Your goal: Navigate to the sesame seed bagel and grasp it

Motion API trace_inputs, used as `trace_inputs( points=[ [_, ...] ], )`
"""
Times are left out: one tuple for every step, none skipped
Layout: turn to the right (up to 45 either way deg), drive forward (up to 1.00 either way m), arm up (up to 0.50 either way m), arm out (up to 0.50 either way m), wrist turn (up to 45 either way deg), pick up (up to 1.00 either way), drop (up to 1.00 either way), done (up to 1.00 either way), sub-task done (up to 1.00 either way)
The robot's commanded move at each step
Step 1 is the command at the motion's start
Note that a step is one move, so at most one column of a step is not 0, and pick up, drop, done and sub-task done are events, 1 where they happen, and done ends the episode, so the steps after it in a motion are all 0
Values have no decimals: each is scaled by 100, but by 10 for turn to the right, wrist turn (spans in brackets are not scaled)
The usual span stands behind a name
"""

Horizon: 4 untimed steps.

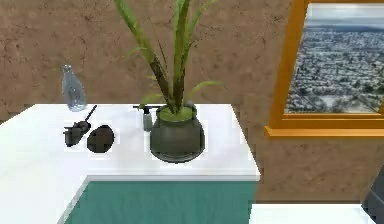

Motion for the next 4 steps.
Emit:
trace_inputs(
  points=[
    [450, 0, 0, 0, 0, 0, 0, 0, 0],
    [450, 0, 0, 0, 0, 0, 0, 0, 0],
    [360, 0, 0, 0, 0, 0, 0, 0, 0],
    [0, 30, 0, 0, 0, 0, 0, 0, 0]
  ],
)
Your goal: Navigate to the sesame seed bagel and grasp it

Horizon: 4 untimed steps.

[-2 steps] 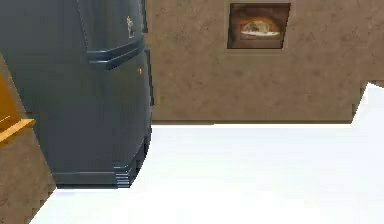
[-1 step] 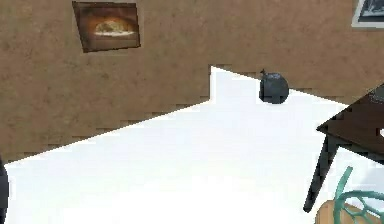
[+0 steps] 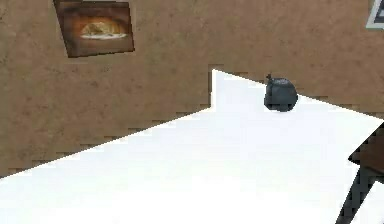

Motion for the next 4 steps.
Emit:
trace_inputs(
  points=[
    [-450, 0, 0, 0, 0, 0, 0, 0, 0],
    [-390, 0, 0, 0, 0, 0, 0, 0, 0],
    [0, 50, 0, 0, 0, 0, 0, 0, 0],
    [-450, 0, 0, 0, 0, 0, 0, 0, 0]
  ],
)
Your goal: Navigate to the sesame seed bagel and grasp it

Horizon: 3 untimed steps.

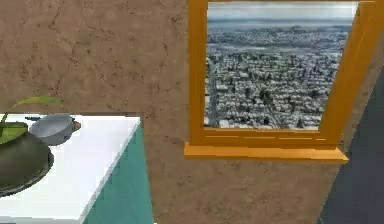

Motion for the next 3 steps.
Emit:
trace_inputs(
  points=[
    [-450, 0, 0, 0, 0, 0, 0, 0, 0],
    [-450, 0, 0, 0, 0, 0, 0, 0, 0],
    [-300, 0, 0, 0, 0, 0, 0, 0, 0]
  ],
)
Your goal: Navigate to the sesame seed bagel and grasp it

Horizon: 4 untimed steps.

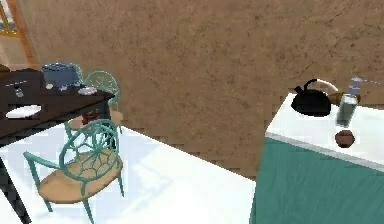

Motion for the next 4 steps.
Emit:
trace_inputs(
  points=[
    [-30, 0, 0, 0, 0, 0, 0, 0, 0],
    [450, 0, 0, 0, 0, 0, 0, 0, 0],
    [450, 0, 0, 0, 0, 0, 0, 0, 0],
    [180, 0, 0, 0, 0, 0, 0, 0, 0]
  ],
)
